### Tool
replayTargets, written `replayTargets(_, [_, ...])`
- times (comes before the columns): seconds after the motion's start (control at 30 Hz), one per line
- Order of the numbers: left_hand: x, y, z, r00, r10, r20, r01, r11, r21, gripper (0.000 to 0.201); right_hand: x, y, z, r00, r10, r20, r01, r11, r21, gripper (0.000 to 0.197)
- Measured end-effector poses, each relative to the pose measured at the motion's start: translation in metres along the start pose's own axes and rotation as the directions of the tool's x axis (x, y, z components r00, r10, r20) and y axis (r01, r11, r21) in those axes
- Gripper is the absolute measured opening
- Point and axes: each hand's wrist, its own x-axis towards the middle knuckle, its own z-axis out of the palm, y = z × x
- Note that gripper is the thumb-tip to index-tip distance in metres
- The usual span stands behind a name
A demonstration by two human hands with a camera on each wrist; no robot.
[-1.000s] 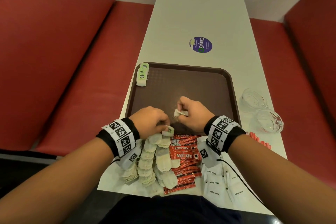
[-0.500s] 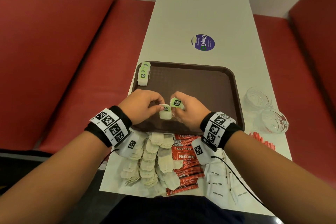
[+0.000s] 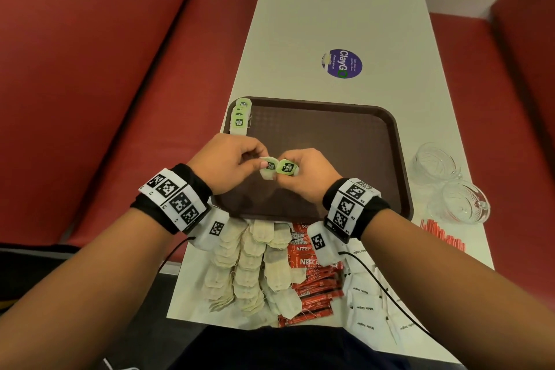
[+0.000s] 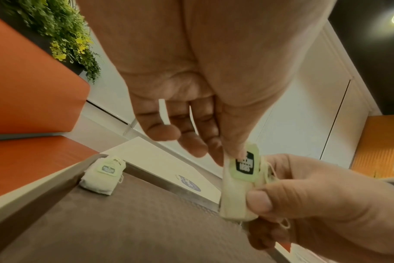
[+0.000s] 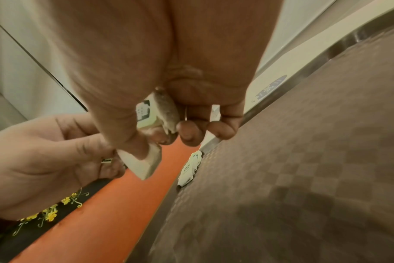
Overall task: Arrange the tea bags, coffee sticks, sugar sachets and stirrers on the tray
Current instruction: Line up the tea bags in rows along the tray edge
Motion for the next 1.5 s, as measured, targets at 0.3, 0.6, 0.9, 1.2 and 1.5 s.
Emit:
replayTargets(0.3, [0.051,-0.061,-0.016,0.939,-0.342,0.034,0.315,0.895,0.315,0.006,0.008,0.005,-0.009,0.999,0.039,-0.033,-0.039,0.999,0.010,0.014])
replayTargets(0.6, [0.100,-0.099,-0.009,0.872,-0.481,-0.091,0.486,0.828,0.281,0.015,0.004,0.007,-0.010,0.999,0.028,0.042,-0.033,0.992,0.119,0.015])
replayTargets(0.9, [0.116,-0.083,0.010,0.834,-0.551,-0.007,0.472,0.707,0.527,0.046,0.001,-0.001,-0.016,0.994,0.065,0.094,-0.077,0.988,0.134,0.007])
replayTargets(1.2, [0.104,-0.056,-0.005,0.901,-0.433,0.025,0.384,0.823,0.418,0.037,0.003,-0.001,-0.017,0.999,0.050,0.002,-0.050,0.998,0.032,0.017])
replayTargets(1.5, [0.039,0.008,-0.014,0.982,0.000,0.191,0.014,0.997,-0.073,0.012,0.008,-0.004,-0.013,0.999,0.047,-0.026,-0.043,0.987,0.153,0.028])
